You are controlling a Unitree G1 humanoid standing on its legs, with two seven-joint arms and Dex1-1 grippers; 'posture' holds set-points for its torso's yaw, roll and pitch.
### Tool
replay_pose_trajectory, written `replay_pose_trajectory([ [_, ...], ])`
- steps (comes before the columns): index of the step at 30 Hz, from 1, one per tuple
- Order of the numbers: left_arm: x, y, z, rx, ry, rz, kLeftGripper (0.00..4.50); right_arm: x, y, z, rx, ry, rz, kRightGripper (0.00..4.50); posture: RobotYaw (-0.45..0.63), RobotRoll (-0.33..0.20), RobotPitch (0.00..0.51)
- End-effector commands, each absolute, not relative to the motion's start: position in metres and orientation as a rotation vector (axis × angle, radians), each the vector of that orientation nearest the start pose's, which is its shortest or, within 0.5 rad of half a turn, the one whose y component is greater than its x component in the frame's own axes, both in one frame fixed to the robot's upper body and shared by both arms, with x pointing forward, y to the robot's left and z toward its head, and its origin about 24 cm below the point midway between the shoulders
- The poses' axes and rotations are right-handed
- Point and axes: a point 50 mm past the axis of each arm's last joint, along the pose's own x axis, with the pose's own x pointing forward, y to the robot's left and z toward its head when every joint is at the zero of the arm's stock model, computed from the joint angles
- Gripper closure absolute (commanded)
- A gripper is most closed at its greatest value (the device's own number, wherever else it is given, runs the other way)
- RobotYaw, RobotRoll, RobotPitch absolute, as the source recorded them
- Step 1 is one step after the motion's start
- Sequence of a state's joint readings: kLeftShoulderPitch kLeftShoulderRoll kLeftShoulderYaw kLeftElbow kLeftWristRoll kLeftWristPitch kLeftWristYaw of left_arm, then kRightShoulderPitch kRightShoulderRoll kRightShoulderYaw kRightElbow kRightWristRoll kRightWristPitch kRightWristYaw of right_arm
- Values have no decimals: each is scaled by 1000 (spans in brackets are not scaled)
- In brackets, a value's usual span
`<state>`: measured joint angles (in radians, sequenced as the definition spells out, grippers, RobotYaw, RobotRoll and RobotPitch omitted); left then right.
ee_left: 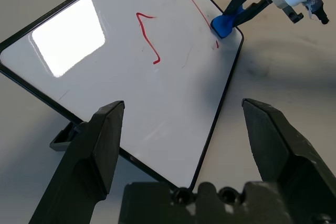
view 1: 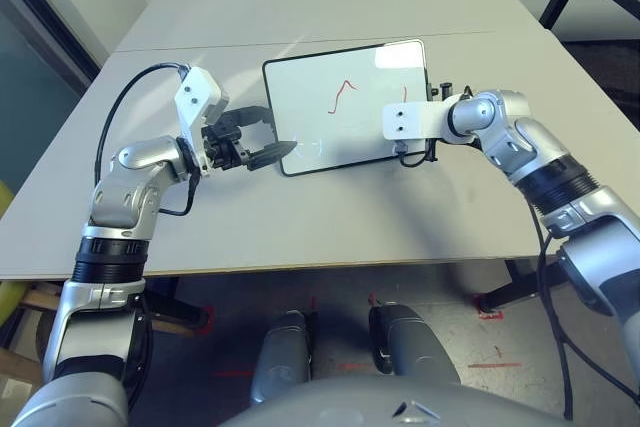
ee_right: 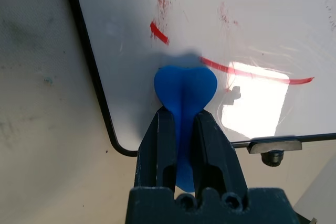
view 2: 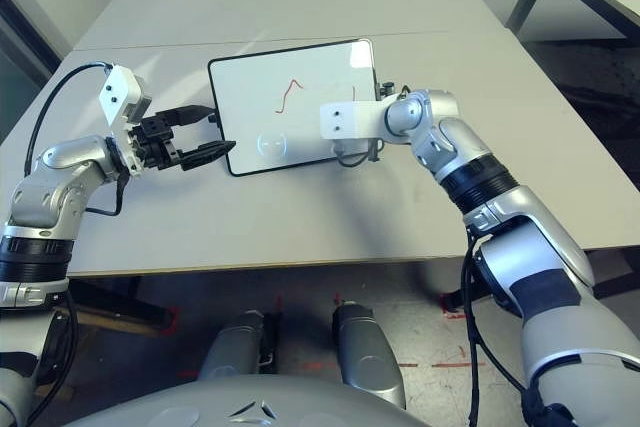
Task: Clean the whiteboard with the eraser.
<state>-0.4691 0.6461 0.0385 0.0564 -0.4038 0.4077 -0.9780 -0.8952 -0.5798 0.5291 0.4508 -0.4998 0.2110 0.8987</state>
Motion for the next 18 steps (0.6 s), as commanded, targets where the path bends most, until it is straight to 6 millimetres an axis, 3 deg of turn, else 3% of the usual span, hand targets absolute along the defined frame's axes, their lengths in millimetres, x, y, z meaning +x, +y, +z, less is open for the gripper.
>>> replay_pose_trajectory([
  [1, 305, 210, 162, 229, 96, -947, 0, 369, -169, 133, -1342, 490, 783, 4303, -135, 0, 97],
  [4, 305, 209, 162, 230, 96, -947, 0, 368, -168, 132, -1341, 490, 784, 4304, -135, 0, 98],
  [18, 304, 209, 163, 228, 100, -943, 0, 361, -125, 145, -1281, 359, 875, 4305, -128, 0, 102],
])
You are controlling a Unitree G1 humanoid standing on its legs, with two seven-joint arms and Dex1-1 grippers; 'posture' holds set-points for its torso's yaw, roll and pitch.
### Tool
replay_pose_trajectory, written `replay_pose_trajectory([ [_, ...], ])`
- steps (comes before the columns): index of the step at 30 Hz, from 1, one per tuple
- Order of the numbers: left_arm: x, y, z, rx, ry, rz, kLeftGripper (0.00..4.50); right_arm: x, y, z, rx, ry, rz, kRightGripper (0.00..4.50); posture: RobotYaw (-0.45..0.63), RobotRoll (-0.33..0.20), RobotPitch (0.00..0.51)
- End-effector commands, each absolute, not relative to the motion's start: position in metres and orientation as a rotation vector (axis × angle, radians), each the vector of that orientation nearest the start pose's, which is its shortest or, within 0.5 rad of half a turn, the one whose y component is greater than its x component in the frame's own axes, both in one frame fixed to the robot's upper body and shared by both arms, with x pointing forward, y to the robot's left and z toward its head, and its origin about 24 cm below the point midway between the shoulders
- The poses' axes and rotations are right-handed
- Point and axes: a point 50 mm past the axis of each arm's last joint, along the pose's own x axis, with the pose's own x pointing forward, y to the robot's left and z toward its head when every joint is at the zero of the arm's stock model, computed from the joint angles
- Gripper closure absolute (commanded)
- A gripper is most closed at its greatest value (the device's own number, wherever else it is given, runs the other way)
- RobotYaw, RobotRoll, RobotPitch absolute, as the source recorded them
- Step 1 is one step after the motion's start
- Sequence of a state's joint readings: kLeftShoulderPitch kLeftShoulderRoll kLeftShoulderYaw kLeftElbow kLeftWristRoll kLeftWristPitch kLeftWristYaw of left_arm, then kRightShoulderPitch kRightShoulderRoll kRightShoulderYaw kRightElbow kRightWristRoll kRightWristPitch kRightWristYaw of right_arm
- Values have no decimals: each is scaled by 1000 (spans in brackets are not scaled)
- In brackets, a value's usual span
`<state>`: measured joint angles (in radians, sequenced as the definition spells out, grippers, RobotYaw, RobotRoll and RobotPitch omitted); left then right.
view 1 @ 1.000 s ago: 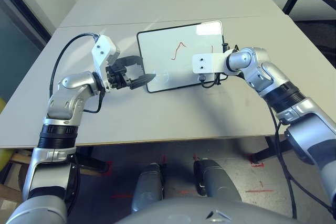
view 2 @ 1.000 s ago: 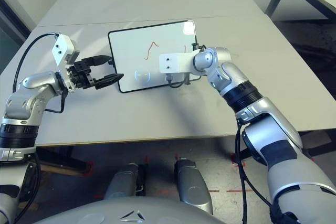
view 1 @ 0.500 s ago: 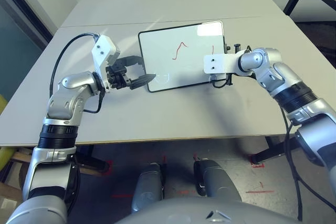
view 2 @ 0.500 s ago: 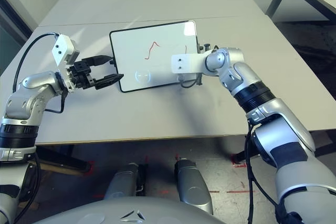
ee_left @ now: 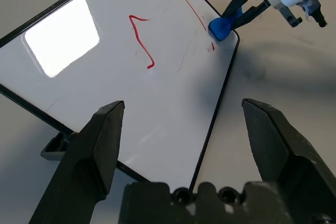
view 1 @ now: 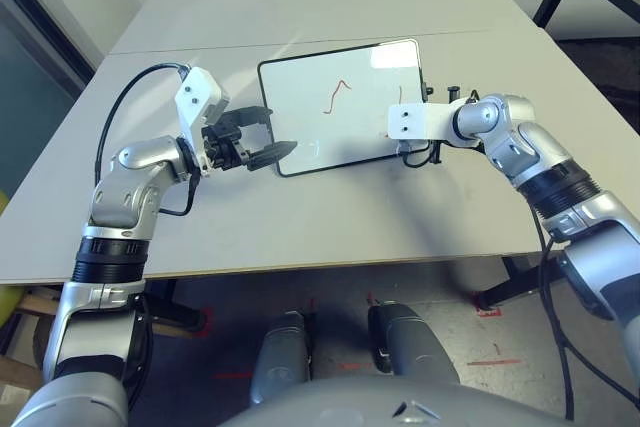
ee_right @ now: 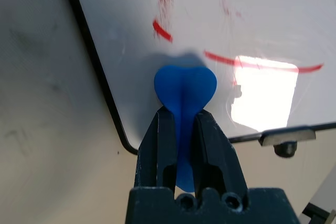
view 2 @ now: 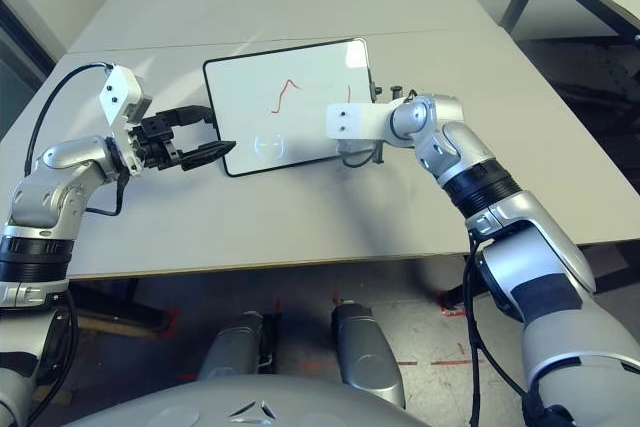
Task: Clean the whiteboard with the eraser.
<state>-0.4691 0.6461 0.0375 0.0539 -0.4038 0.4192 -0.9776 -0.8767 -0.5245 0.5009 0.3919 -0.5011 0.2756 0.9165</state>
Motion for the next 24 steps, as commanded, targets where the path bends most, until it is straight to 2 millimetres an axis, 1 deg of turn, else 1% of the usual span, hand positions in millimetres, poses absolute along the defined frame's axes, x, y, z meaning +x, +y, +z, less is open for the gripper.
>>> replay_pose_trajectory([
  [1, 304, 209, 163, 228, 100, -942, 0, 360, -122, 145, -1284, 349, 882, 4305, -128, 0, 102],
  [8, 303, 207, 163, 225, 99, -942, 0, 355, -110, 145, -1305, 321, 912, 4306, -125, 0, 103],
  [11, 303, 207, 163, 224, 99, -942, 0, 352, -109, 142, -1311, 325, 923, 4306, -125, 0, 103],
  [16, 302, 207, 164, 225, 100, -942, 0, 355, -125, 137, -1336, 381, 892, 4306, -126, 0, 103],
  [20, 303, 207, 164, 226, 99, -943, 0, 360, -143, 136, -1343, 432, 840, 4306, -126, 0, 103],
  [24, 303, 206, 165, 226, 98, -946, 0, 364, -154, 136, -1344, 459, 808, 4306, -132, 0, 102],
])
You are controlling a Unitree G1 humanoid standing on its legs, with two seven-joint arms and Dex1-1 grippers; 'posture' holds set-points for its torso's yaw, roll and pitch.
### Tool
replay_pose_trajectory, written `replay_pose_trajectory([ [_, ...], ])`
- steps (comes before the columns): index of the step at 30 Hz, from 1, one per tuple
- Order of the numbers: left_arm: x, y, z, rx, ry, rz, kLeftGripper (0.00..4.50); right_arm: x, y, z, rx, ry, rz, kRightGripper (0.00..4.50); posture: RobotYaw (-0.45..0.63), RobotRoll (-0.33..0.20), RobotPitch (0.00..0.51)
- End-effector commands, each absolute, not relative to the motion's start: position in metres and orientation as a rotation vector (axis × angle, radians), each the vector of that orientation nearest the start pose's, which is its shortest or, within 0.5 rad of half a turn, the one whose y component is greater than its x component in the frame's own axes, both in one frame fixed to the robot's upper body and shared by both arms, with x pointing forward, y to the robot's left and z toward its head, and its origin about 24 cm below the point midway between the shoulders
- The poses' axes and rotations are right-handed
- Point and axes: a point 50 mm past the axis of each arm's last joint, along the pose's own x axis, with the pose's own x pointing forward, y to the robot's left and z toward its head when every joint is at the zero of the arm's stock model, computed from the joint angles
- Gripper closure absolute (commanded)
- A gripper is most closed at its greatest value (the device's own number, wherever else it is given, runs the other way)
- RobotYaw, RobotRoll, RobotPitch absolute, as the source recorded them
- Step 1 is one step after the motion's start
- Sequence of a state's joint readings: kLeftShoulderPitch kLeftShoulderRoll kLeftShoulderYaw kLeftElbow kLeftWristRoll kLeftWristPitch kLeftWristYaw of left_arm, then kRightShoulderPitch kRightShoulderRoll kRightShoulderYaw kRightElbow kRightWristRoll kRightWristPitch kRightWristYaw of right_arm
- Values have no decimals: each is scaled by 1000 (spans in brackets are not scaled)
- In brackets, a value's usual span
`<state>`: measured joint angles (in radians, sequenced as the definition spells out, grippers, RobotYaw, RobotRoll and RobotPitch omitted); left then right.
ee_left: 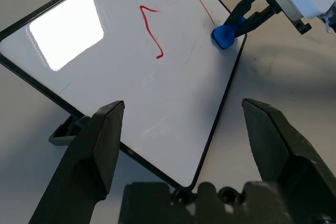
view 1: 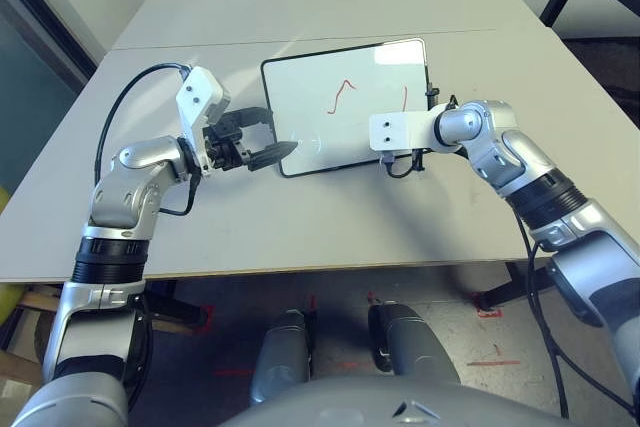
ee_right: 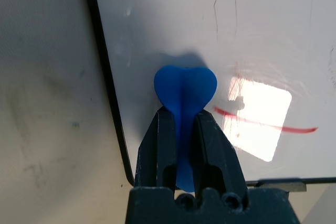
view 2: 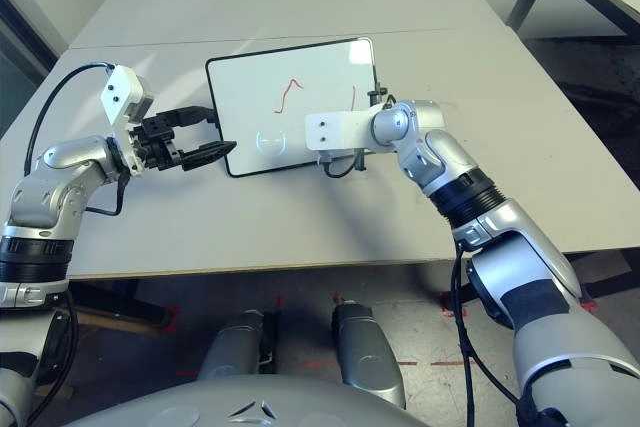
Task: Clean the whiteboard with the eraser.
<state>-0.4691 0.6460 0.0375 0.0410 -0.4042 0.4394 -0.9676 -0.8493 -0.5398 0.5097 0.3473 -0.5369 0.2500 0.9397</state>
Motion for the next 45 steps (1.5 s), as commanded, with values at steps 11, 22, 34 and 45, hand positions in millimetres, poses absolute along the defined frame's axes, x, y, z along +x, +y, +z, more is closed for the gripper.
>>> replay_pose_trajectory([
  [11, 304, 206, 165, 227, 98, -948, 0, 375, -160, 158, -1267, 430, 750, 4313, -132, 0, 102],
  [22, 305, 206, 165, 227, 96, -946, 0, 385, -160, 164, -1276, 426, 728, 4323, -129, 0, 96],
  [34, 304, 208, 164, 227, 96, -938, 0, 386, -133, 163, -1279, 364, 799, 4333, -117, 0, 93],
  [45, 304, 208, 164, 224, 94, -939, 0, 383, -113, 166, -1284, 315, 854, 4334, -118, 0, 94],
])
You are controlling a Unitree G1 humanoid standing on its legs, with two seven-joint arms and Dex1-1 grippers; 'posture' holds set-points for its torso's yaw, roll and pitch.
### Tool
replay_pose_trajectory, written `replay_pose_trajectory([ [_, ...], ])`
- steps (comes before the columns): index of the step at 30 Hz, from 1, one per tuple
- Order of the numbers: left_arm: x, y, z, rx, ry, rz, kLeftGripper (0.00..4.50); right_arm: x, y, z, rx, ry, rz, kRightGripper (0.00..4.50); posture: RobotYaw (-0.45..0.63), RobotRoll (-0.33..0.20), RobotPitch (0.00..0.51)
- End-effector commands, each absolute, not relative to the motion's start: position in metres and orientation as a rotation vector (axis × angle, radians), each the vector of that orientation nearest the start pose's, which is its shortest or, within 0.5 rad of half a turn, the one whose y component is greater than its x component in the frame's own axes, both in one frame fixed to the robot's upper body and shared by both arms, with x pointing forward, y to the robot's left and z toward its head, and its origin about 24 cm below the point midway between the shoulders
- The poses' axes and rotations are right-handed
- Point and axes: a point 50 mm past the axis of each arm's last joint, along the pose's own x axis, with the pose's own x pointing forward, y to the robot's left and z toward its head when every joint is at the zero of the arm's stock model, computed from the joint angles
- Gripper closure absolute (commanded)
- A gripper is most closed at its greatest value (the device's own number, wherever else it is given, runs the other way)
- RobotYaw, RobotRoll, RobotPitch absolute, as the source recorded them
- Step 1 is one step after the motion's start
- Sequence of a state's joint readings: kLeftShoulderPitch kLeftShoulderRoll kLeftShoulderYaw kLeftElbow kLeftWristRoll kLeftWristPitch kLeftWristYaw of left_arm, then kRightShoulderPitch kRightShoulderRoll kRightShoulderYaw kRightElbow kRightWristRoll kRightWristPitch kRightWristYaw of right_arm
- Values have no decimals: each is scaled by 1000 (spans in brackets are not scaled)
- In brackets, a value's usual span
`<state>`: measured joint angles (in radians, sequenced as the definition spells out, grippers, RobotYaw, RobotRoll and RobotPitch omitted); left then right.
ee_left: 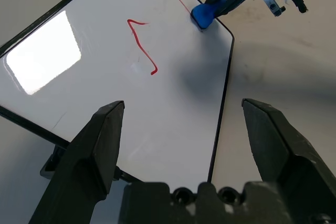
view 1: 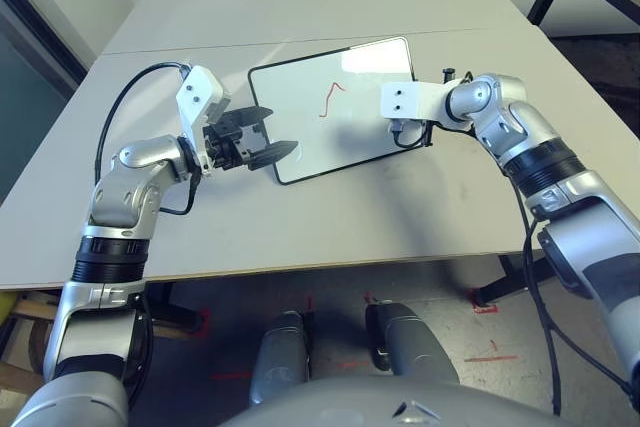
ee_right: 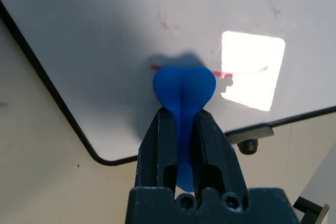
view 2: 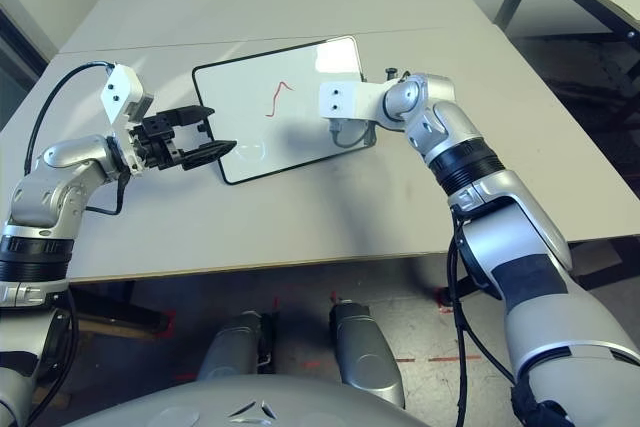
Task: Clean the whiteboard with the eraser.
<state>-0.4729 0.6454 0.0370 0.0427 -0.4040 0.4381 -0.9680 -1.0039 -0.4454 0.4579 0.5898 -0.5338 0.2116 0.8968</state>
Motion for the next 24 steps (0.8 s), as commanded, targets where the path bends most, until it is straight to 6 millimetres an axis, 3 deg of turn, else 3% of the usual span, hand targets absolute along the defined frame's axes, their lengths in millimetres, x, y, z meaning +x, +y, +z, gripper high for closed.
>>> replay_pose_trajectory([
  [1, 304, 208, 164, 224, 94, -938, 0, 382, -110, 167, -1286, 310, 863, 4335, -116, 0, 93],
  [9, 304, 208, 163, 223, 93, -936, 0, 378, -101, 164, -1291, 297, 896, 4339, -114, 0, 93],
  [24, 305, 207, 163, 224, 93, -942, 0, 386, -150, 154, -1336, 433, 777, 4341, -122, 0, 93],
])
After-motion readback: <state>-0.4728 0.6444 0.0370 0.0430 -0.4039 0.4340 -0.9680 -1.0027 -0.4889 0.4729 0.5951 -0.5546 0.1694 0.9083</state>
